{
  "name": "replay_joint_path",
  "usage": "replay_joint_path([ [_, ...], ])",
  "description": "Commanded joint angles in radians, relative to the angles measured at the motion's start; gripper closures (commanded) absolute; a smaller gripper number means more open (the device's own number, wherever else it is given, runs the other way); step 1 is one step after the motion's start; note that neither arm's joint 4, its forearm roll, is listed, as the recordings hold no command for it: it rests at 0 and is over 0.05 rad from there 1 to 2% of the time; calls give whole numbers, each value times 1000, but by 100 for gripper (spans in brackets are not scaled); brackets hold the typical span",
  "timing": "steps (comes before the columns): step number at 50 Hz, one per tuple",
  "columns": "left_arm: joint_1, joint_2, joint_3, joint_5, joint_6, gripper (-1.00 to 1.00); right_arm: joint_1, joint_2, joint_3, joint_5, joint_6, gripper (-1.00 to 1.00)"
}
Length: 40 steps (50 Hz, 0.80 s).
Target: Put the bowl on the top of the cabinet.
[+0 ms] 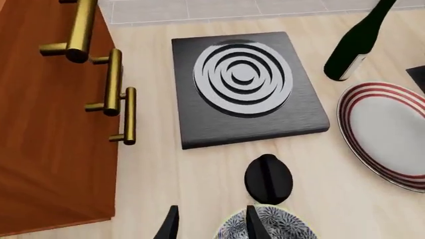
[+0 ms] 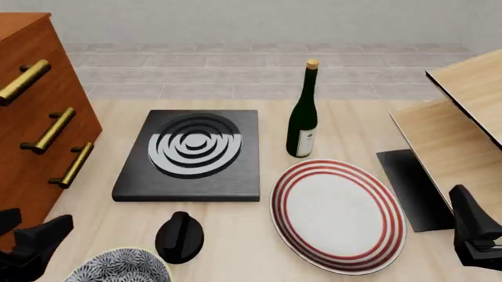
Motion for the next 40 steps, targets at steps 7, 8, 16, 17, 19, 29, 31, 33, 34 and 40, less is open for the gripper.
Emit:
replay_joint_path([
  [7, -36, -19, 79, 25, -43, -100, 0, 0, 0, 0, 0, -100],
  [8, -38, -21, 87, 24, -44, -100, 0, 0, 0, 0, 0, -100],
  [16, -48, -33, 125, 26, -46, -100, 0, 0, 0, 0, 0, -100],
  [17, -39, -29, 131, 22, -52, -100, 0, 0, 0, 0, 0, -100],
  [19, -38, -33, 131, 26, -55, -100, 0, 0, 0, 0, 0, -100],
  [29, -56, -25, 146, 39, -78, -100, 0, 0, 0, 0, 0, -100],
  [31, -52, -18, 151, 32, -81, -100, 0, 0, 0, 0, 0, -100],
  [33, -49, -16, 157, 28, -84, -100, 0, 0, 0, 0, 0, -100],
  [34, -52, -18, 160, 27, -84, -100, 0, 0, 0, 0, 0, -100],
  [40, -59, -139, 215, 104, -116, -100, 0, 0, 0, 0, 0, -100],
])
